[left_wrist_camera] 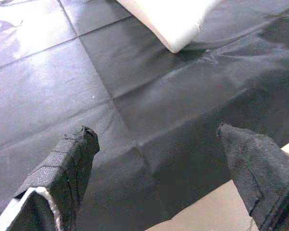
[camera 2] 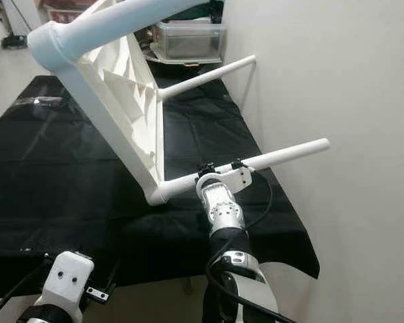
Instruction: Building children table
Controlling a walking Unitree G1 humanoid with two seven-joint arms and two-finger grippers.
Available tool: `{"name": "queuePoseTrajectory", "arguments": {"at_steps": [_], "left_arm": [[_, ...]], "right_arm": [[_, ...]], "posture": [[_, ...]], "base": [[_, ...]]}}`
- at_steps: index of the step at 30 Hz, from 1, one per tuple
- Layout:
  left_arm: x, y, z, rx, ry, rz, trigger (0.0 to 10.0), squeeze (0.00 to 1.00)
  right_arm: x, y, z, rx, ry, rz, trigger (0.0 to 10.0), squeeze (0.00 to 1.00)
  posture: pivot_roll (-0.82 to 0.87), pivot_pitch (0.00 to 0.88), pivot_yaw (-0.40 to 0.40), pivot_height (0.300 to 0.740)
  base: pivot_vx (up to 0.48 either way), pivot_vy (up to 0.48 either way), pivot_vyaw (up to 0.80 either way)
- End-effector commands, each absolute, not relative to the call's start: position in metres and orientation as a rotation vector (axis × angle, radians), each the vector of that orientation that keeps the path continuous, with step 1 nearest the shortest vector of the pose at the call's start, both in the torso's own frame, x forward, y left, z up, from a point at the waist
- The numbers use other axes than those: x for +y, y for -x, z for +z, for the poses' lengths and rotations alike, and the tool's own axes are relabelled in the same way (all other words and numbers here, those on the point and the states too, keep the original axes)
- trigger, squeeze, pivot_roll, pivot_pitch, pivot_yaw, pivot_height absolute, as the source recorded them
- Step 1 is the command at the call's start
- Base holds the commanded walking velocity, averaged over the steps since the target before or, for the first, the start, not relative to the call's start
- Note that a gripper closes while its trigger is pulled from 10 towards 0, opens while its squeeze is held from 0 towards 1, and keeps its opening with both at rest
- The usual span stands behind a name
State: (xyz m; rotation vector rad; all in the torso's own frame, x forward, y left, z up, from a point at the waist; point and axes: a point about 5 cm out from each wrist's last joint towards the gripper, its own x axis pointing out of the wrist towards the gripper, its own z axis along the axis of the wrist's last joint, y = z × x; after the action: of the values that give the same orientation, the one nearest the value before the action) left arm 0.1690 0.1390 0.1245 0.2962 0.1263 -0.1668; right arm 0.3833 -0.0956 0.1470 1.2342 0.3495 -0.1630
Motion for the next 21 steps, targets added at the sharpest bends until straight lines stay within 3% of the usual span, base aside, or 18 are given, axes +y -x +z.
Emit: {"name": "queuePoseTrajectory", "arguments": {"at_steps": [1, 4, 7, 8, 9, 10, 14, 15, 21], "left_arm": [[0.139, -0.168, 0.125, 0.138, -0.308, -0.162, 10.0, 0.0], [0.139, -0.167, 0.125, 0.14, -0.308, -0.164, 10.0, 0.0], [0.138, -0.169, 0.126, 0.136, -0.307, -0.162, 10.0, 0.0], [0.139, -0.169, 0.126, 0.137, -0.306, -0.161, 10.0, 0.0], [0.139, -0.169, 0.126, 0.137, -0.306, -0.161, 10.0, 0.0], [0.139, -0.17, 0.125, 0.138, -0.306, -0.161, 10.0, 0.0], [0.138, -0.17, 0.126, 0.133, -0.31, -0.164, 10.0, 0.0], [0.139, -0.17, 0.126, 0.13, -0.31, -0.163, 10.0, 0.0], [0.139, -0.171, 0.127, 0.129, -0.314, -0.16, 10.0, 0.0]], "right_arm": [[0.044, -0.337, 0.147, 0.62, -1.407, 0.098, 10.0, 1.0], [0.041, -0.338, 0.146, 0.614, -1.415, 0.083, 10.0, 1.0], [0.02, -0.342, 0.136, 0.602, -1.422, -0.002, 10.0, 1.0], [0.012, -0.342, 0.128, 0.61, -1.41, -0.048, 10.0, 0.22], [0.012, -0.342, 0.128, 0.61, -1.41, -0.048, 10.0, 0.22], [0.005, -0.341, 0.121, 0.616, -1.395, -0.079, 10.0, 0.0], [-0.013, -0.341, 0.105, 0.629, -1.383, -0.165, 10.0, 0.0], [-0.017, -0.341, 0.101, 0.623, -1.369, -0.189, 0.0, 0.0], [-0.026, -0.342, 0.098, 0.599, -1.37, -0.22, 0.0, 0.0]], "posture": [[0.29, 0.073, -0.11, 0.74], [0.29, 0.073, -0.11, 0.74], [0.28, 0.069, -0.105, 0.74], [0.28, 0.069, -0.102, 0.74], [0.28, 0.069, -0.102, 0.74], [0.28, 0.069, -0.101, 0.74], [0.28, 0.063, -0.101, 0.74], [0.28, 0.063, -0.101, 0.74], [0.28, 0.063, -0.101, 0.74]], "base": [[0.0, 0.0, 0.0], [0.0, 0.0, 0.0], [0.0, 0.0, 0.0], [0.0, 0.0, 0.0], [0.0, 0.0, 0.0], [0.0, 0.0, 0.0], [0.0, 0.0, 0.0], [0.0, 0.0, 0.0], [0.0, 0.0, 0.0]]}}
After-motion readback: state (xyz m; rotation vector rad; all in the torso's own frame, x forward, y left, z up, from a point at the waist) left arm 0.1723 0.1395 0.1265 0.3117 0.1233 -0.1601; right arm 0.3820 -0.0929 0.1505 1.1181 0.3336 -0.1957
